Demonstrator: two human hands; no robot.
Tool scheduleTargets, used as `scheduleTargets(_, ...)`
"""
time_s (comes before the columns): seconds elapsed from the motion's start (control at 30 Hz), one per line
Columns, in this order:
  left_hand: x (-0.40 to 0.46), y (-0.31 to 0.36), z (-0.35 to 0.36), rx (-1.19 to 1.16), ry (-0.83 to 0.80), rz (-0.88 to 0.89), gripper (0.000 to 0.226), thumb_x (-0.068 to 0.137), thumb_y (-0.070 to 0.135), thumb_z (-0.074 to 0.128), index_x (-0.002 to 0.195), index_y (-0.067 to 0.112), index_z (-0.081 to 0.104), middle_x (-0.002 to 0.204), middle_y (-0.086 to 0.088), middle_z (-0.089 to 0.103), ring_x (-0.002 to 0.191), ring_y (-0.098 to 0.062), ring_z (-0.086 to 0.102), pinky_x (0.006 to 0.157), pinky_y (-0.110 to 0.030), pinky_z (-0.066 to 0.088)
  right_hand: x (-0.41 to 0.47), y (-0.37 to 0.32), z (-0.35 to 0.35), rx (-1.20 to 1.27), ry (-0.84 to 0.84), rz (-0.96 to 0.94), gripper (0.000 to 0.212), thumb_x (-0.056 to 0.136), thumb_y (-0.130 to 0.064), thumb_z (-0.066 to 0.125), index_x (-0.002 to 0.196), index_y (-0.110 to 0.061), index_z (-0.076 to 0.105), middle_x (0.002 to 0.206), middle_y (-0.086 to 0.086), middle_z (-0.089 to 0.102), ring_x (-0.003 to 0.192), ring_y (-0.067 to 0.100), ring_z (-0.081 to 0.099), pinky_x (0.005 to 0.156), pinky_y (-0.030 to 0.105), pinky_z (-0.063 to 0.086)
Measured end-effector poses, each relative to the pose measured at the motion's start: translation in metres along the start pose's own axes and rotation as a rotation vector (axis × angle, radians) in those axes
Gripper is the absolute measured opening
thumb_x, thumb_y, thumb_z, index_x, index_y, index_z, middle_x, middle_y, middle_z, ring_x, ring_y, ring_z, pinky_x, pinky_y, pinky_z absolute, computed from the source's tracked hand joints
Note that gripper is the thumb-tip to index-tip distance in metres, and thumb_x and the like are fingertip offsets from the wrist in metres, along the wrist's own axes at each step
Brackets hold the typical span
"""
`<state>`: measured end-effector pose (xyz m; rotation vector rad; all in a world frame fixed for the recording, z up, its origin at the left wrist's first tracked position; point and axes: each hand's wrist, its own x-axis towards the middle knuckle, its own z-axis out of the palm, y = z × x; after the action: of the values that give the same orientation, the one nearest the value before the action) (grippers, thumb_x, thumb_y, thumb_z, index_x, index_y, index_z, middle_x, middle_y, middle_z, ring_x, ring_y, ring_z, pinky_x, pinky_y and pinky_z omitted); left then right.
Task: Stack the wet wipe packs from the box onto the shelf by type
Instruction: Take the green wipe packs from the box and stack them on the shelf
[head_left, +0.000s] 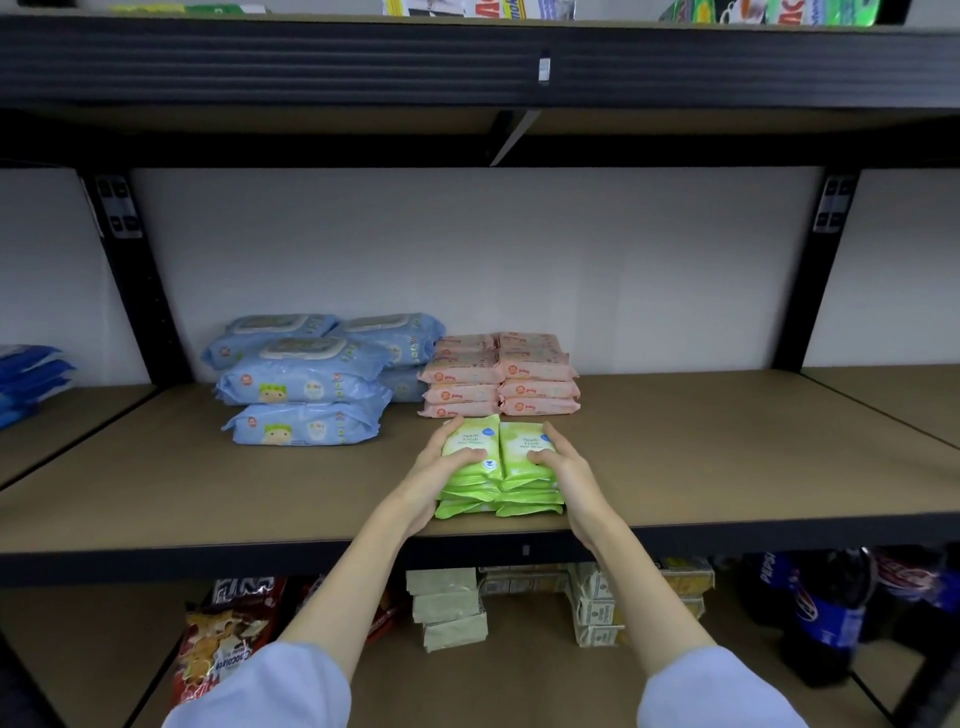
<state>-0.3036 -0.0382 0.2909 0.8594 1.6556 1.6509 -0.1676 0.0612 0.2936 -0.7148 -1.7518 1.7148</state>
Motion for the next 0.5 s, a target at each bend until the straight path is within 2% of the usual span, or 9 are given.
scheduleTargets(0.07, 0.0007, 0.0035, 0.0003, 0.041, -0.001, -0.02, 0.073, 0.069, 0.029, 0.072, 0.134, 0.038, 0.039, 0.144, -0.003, 0.037, 0.127, -0.022, 0.044, 0.11, -0.041, 0.034, -0.0011, 0.0003, -0.0002, 0.013, 0.003, -0.004, 0.059, 0.092, -0.012, 0.051, 0.146, -0.021, 0.029, 0.143, -0.003, 0.039, 0.111, 0.005, 0.037, 0.084, 0.015, 0.034)
scheduleTargets(0.13, 0.0007, 0.0059, 0.0015, 0.079, -0.004, -0.031, 0.076, 0.07, 0.032, 0.07, 0.137, 0.037, 0.036, 0.145, -0.002, 0.036, 0.128, -0.022, 0.043, 0.111, -0.04, 0.033, -0.0022, -0.0002, 0.0007, 0.016, -0.001, -0.005, 0.06, 0.093, -0.013, 0.051, 0.147, -0.021, 0.027, 0.139, -0.004, 0.04, 0.108, 0.004, 0.038, 0.072, 0.011, 0.037)
scheduleTargets(0.27, 0.0033, 0.0048, 0.003, 0.152, 0.003, 0.013, 0.064, 0.086, 0.02, 0.06, 0.142, 0.028, 0.03, 0.142, -0.002, 0.037, 0.123, -0.017, 0.043, 0.105, -0.028, 0.035, -0.0008, -0.0004, 0.0024, 0.015, 0.01, -0.011, 0.062, 0.093, -0.014, 0.051, 0.148, -0.022, 0.024, 0.146, -0.001, 0.037, 0.11, 0.006, 0.04, 0.089, 0.021, 0.03)
scheduleTargets(0.5, 0.0027, 0.0058, 0.0028, 0.163, 0.026, 0.033, 0.065, 0.085, 0.017, 0.061, 0.142, 0.025, 0.03, 0.145, -0.005, 0.035, 0.127, -0.019, 0.042, 0.106, -0.03, 0.036, -0.0006, -0.0012, 0.0055, -0.037, -0.012, -0.008, 0.061, 0.094, -0.016, 0.049, 0.148, -0.023, 0.022, 0.148, -0.002, 0.035, 0.111, 0.006, 0.038, 0.09, 0.021, 0.029)
